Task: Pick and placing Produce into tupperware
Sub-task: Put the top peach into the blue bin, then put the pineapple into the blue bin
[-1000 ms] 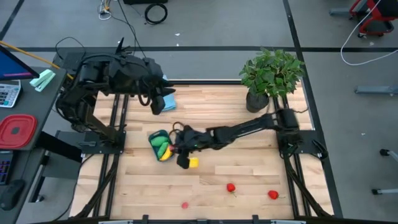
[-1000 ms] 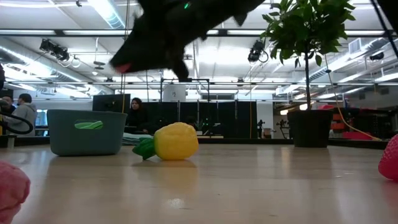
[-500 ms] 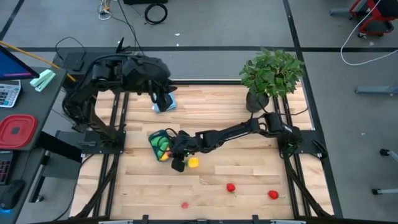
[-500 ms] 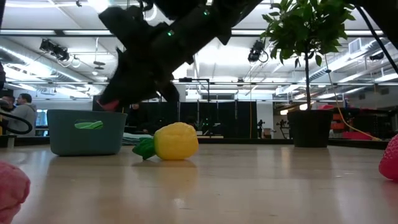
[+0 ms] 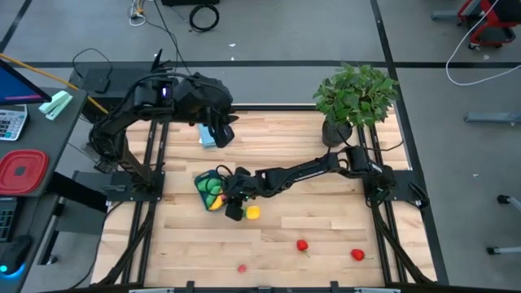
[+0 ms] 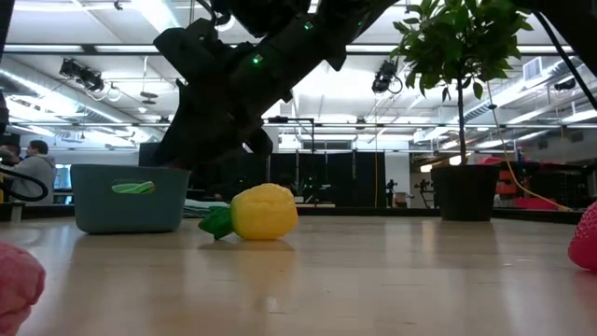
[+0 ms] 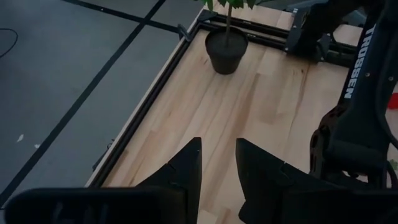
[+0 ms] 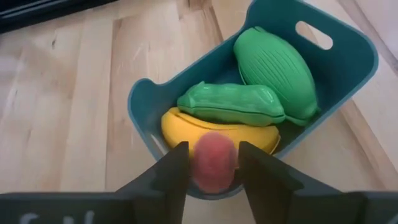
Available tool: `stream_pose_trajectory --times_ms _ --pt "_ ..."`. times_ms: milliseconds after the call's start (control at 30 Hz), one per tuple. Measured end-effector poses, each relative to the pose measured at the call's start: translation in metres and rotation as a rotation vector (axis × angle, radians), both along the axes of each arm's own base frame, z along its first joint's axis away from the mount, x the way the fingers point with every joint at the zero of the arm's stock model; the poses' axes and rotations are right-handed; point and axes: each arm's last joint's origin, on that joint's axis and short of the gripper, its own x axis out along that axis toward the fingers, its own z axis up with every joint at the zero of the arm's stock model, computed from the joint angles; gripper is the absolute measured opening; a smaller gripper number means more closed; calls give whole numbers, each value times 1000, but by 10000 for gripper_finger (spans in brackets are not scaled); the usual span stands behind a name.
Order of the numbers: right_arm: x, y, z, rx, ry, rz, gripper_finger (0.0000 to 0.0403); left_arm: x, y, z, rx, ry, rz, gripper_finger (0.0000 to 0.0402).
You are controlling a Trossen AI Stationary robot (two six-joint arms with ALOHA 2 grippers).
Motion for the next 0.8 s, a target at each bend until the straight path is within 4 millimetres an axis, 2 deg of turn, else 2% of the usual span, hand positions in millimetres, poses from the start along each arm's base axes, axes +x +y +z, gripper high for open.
stream_pose_trajectory --times_ms 200,367,500,633,800 --pt "0 0 0 -12 -2 11 183 -1 0 0 1 0 1 105" --pt "-4 2 2 -2 41 34 191 -1 0 0 -9 0 9 105" --pt "-21 19 12 92 163 131 187 -2 -1 -2 -15 27 9 105" --pt "-48 48 36 6 270 211 185 -5 -1 -5 -31 61 20 105" --pt "-80 67 94 -347 171 97 185 -6 -1 -6 -37 69 25 105"
